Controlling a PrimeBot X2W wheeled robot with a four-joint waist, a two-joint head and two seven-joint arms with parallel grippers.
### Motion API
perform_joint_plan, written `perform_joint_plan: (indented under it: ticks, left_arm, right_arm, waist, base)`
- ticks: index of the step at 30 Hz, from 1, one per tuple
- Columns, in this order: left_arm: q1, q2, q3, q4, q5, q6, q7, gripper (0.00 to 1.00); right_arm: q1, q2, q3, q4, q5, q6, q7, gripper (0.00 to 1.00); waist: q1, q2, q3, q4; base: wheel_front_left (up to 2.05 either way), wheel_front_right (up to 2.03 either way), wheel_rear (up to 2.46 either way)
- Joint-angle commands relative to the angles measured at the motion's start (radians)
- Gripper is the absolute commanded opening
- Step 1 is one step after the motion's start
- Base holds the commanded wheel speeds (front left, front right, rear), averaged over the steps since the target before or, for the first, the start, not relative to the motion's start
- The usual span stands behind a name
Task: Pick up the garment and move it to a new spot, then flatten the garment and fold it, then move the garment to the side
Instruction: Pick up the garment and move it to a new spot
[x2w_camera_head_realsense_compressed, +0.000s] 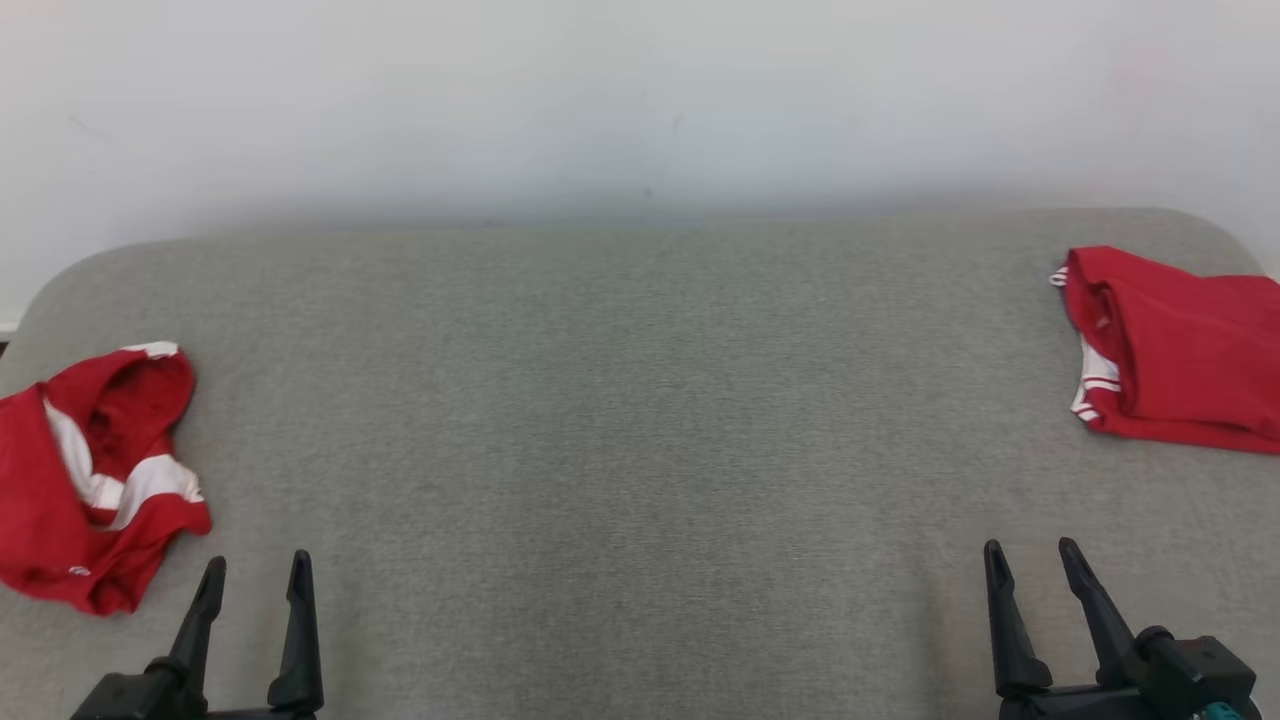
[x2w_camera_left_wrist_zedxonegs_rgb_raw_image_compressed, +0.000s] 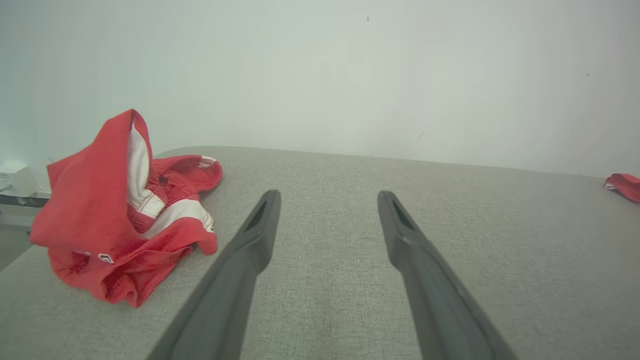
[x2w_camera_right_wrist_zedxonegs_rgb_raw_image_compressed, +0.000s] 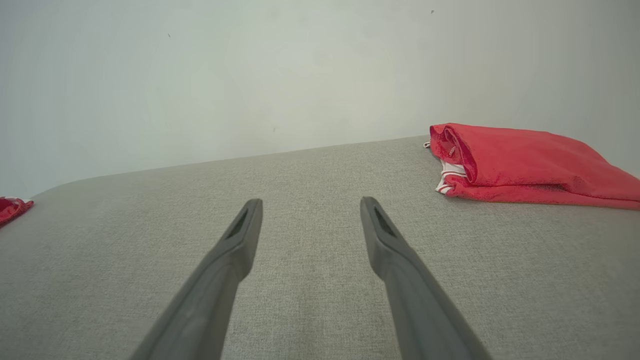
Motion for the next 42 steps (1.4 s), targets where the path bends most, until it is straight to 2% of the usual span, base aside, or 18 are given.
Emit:
perform_joint_plan:
  ticks: [1, 15, 23, 32, 42]
  left_arm:
    - [-0.014, 0.008, 0.004, 0.001, 0.006, 0.002, 0.0, 1.0]
    - [-0.023, -0.004, 0.039, 0.004, -0.001, 0.01, 0.0, 1.0]
    - [-0.016, -0.014, 0.056, 0.007, 0.002, 0.009, 0.0, 1.0]
    - [-0.004, -0.019, 0.071, 0.009, 0.007, 0.005, 0.0, 1.0]
    - [-0.039, -0.021, 0.1, 0.01, -0.002, 0.003, 0.0, 1.0]
  right_arm:
    - [0.005, 0.009, 0.004, 0.0, 0.008, 0.0, -0.005, 1.0]
    - [-0.027, -0.002, 0.018, 0.019, 0.007, 0.0, -0.006, 1.0]
    - [-0.042, -0.008, 0.033, 0.031, 0.005, 0.0, -0.003, 1.0]
    - [-0.043, -0.007, 0.043, 0.047, 0.013, 0.0, -0.004, 1.0]
    - [-0.045, -0.007, 0.044, 0.051, 0.018, 0.0, -0.005, 1.0]
  waist:
    - [0.0, 0.0, 0.006, 0.036]
    - [0.0, 0.0, 0.046, 0.303]
    - [0.0, 0.0, 0.049, 0.425]
    - [0.0, 0.0, 0.04, 0.483]
    - [0.0, 0.0, 0.044, 0.458]
  base:
    - [0.0, 0.0, 0.0]
    - [0.0, 0.0, 0.0]
    - [0.0, 0.0, 0.0]
    - [0.0, 0.0, 0.0]
    - [0.0, 0.0, 0.0]
